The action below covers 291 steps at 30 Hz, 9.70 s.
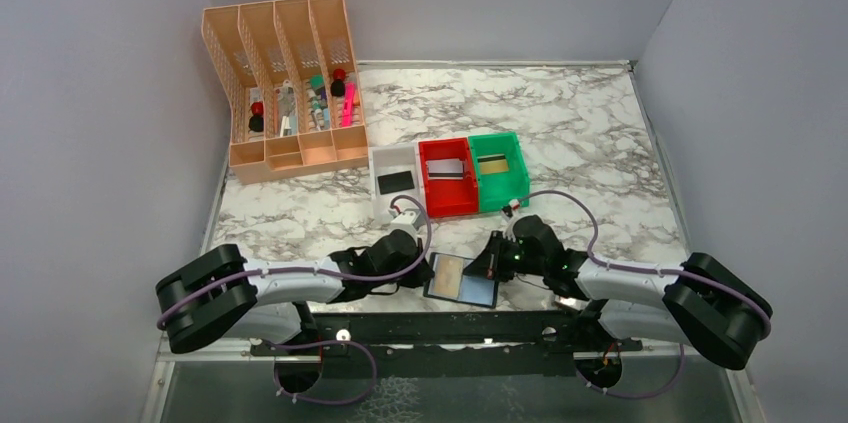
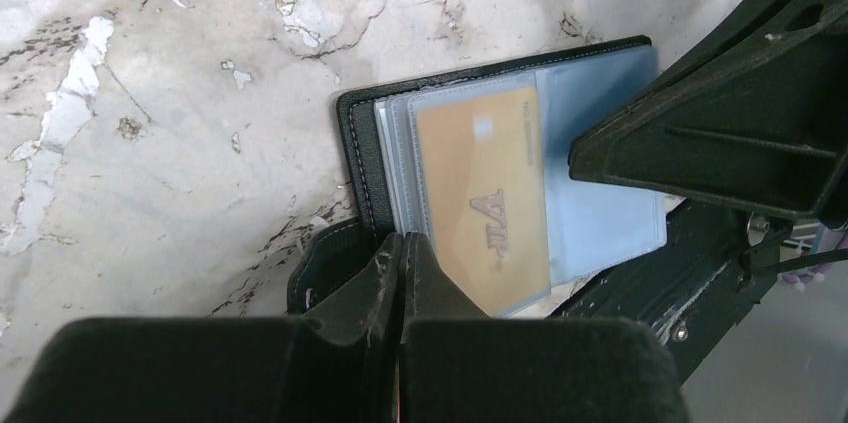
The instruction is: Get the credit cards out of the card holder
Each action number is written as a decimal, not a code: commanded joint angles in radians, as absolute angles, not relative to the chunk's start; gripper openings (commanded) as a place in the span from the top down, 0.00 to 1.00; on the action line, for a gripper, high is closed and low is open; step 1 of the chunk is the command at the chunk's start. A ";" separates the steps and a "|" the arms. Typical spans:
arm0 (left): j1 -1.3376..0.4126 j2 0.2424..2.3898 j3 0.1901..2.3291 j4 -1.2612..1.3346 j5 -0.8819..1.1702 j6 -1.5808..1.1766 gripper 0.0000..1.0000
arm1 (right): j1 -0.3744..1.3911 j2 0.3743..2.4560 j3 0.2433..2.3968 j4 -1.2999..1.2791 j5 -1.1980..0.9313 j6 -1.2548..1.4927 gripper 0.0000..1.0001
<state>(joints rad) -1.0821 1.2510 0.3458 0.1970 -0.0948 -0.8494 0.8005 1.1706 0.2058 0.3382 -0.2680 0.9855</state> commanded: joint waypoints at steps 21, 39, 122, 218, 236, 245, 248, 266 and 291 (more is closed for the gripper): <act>-1.088 1.161 0.310 0.089 -0.103 -0.842 1.00 | 0.842 1.344 0.396 0.252 -0.328 0.755 0.77; -1.088 1.164 0.329 0.145 -0.074 -0.819 0.90 | 0.881 1.532 0.417 0.078 -0.051 0.750 0.97; -1.161 1.345 0.486 0.236 -0.115 -0.800 0.52 | 0.881 1.164 0.403 -0.111 0.022 0.708 0.62; -1.158 1.445 0.159 0.746 -0.205 -1.146 0.76 | 0.881 1.289 0.351 0.019 -0.092 0.723 0.75; -1.159 1.430 0.152 0.781 -0.195 -1.127 0.82 | 0.881 1.309 0.359 0.026 -0.097 0.718 0.75; -1.159 1.487 0.177 0.843 -0.163 -1.116 0.82 | 0.881 1.308 0.356 0.035 -0.107 0.719 0.75; -1.159 1.505 0.179 0.870 -0.154 -1.118 0.82 | 0.881 1.310 0.355 0.035 -0.107 0.719 0.75; -1.150 1.509 0.097 0.943 -0.133 -1.137 1.00 | 0.881 1.297 0.356 -0.001 -0.061 0.716 0.74; -1.143 1.046 0.091 0.451 -0.170 -1.049 1.00 | 0.881 1.229 0.463 0.053 -0.240 0.658 0.67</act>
<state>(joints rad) -1.1446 1.0691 0.0731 0.5316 -0.1619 -1.0946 0.8764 1.2316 0.4225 0.0349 -0.1261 0.7002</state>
